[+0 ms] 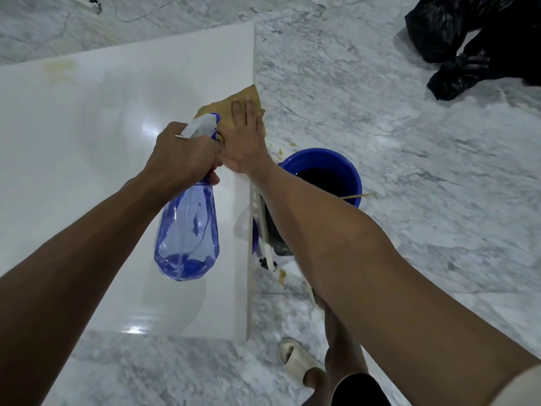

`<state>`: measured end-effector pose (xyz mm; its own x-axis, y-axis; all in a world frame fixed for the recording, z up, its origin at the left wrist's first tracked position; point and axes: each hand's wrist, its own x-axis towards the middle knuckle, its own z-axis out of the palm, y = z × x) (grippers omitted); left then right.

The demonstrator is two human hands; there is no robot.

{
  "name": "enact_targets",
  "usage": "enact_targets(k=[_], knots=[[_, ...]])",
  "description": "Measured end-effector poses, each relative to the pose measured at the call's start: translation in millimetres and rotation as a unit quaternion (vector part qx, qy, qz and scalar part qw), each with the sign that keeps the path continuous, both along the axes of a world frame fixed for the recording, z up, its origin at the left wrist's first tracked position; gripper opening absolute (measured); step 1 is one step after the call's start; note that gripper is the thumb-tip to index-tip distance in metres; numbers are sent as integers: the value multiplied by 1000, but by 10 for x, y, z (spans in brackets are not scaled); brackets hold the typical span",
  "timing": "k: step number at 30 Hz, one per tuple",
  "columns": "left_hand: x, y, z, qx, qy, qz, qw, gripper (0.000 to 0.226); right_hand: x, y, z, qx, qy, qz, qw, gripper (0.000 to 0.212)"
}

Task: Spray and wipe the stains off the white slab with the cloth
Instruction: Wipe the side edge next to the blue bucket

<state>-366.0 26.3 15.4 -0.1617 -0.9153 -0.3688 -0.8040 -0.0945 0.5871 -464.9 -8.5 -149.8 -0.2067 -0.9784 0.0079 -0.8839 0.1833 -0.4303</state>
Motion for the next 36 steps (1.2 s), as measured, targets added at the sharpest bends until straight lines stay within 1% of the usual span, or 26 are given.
enact_targets(k=[4,9,11,14,17,24,28,30,32,33,35,36], knots=[[133,389,0,3,-6,6,1000,15,218,364,-7,0,-35,2,999,46],[388,856,24,2,-4,13,1000,23,501,842,-35,-9,-22,0,1000,49],[505,1032,48,-2,-11,12,1000,21,639,1023,-55,-13,-9,-2,1000,48],[682,1293,93,-9,-16,19,1000,23,791,1288,-67,-29,-1,-5,1000,41],[853,1529,139,-4,-9,34,999,23,917,1521,-51,-36,-14,-5,999,38],[1087,1942,121,19,-13,59,998,24,1127,1925,-65,-48,-39,-4,998,36],[1110,2117,94,20,-15,73,997,17,1192,2066,-28,-42,-66,-2,997,34],[1108,2177,101,22,-8,90,996,17,1251,2186,-46,-58,-64,3,996,33],[1104,2238,79,24,-14,98,995,15,1308,2286,-46,-69,-67,-10,995,36],[1109,2297,89,26,-14,105,994,16,1358,2342,-65,-69,-62,-12,996,40],[1113,2340,83,24,-10,122,992,19,1434,2402,-144,-65,-30,-8,997,50],[1119,2379,69,23,-14,122,992,19,1445,2399,-158,-62,-23,-5,998,51]])
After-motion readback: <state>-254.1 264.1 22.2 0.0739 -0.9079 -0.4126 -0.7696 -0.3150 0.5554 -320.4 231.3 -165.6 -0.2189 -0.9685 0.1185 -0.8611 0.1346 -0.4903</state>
